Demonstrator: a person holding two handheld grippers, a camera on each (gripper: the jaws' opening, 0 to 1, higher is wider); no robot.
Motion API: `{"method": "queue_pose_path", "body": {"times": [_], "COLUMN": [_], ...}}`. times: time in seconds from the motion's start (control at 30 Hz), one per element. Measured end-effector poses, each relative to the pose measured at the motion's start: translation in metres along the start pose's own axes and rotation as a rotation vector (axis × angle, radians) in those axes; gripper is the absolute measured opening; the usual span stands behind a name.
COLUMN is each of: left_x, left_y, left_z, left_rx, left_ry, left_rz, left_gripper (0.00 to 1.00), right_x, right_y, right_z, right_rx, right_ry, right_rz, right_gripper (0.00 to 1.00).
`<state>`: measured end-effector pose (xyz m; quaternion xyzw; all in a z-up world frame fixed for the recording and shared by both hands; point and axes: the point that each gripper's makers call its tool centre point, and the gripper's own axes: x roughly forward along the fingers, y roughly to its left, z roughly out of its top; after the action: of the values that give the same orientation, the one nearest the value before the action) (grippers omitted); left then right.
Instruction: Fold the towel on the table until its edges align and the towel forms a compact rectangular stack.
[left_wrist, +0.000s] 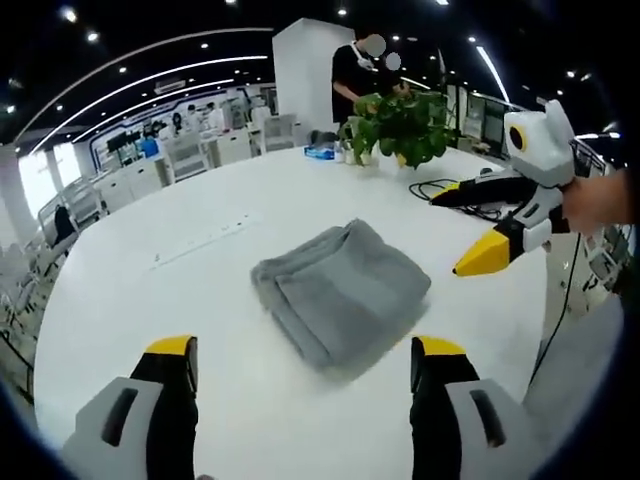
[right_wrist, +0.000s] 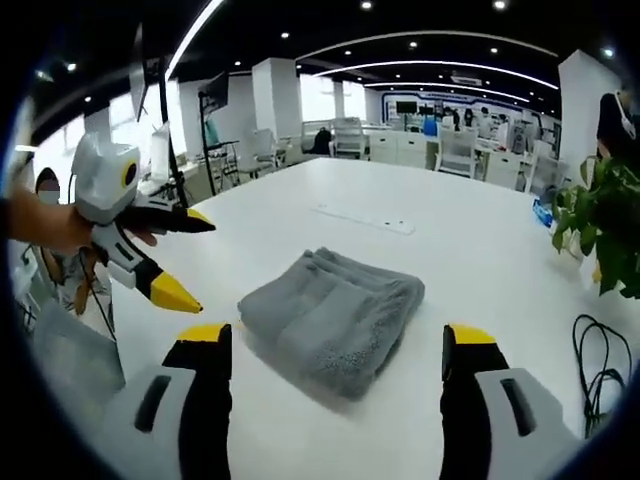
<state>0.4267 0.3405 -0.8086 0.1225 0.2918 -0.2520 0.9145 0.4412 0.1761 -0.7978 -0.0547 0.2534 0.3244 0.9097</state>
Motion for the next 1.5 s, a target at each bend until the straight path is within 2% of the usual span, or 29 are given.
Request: {"method": "queue_pose_path", "body": {"times": [0.17,0.3,0.43,0.67,0.87,1.0,1.1,1.17,1.27,1.5], "left_x": [-0.012,-0.023,-0.032,-0.045,-0.054,-0.064,-0.068,-0.069,-0.074,-0.085], "left_y": [0.001,-0.004,-0.011,-0.016,-0.017,-0.014,-0.018,-0.020,-0.017,-0.019], "left_z": [-0.003,-0.008,-0.004,-0.002,-0.003,0.000,-0.002,-0.004,-0.007,-0.026], "left_rx": [-0.023,-0.045,-0.008,0.002,0.017,0.006,0.003,0.005,0.003,0.021], "left_ry": [-0.011,-0.001,-0.032,-0.079,-0.100,-0.155,-0.182,-0.184,-0.191,-0.164], "left_rz": [0.029,0.032,0.030,0.030,0.051,0.078,0.069,0.059,0.070,0.093], "left_gripper": [0.99,0.99,0.99,0.99,0.99,0.99,0.99,0.99,0.99,0.99], "right_x": [-0.013,-0.022,-0.028,-0.037,-0.045,-0.053,-0.060,-0.065,-0.069,-0.072], "right_y": [0.008,0.008,0.011,0.018,0.023,0.028,0.028,0.027,0.030,0.036], "right_z": [0.006,0.005,0.006,0.006,-0.001,-0.009,-0.010,-0.008,-0.008,-0.024], "right_rx": [0.040,0.031,0.027,-0.010,-0.005,-0.012,-0.009,-0.043,-0.046,-0.035], "right_ry": [-0.055,-0.062,-0.076,-0.098,-0.130,-0.149,-0.181,-0.201,-0.215,-0.190], "right_rz": [0.014,0.014,0.011,-0.001,-0.004,-0.013,-0.032,-0.053,-0.060,-0.056], "right_gripper": [1.00,0.99,0.99,0.99,0.99,0.99,0.99,0.99,0.99,0.99]}}
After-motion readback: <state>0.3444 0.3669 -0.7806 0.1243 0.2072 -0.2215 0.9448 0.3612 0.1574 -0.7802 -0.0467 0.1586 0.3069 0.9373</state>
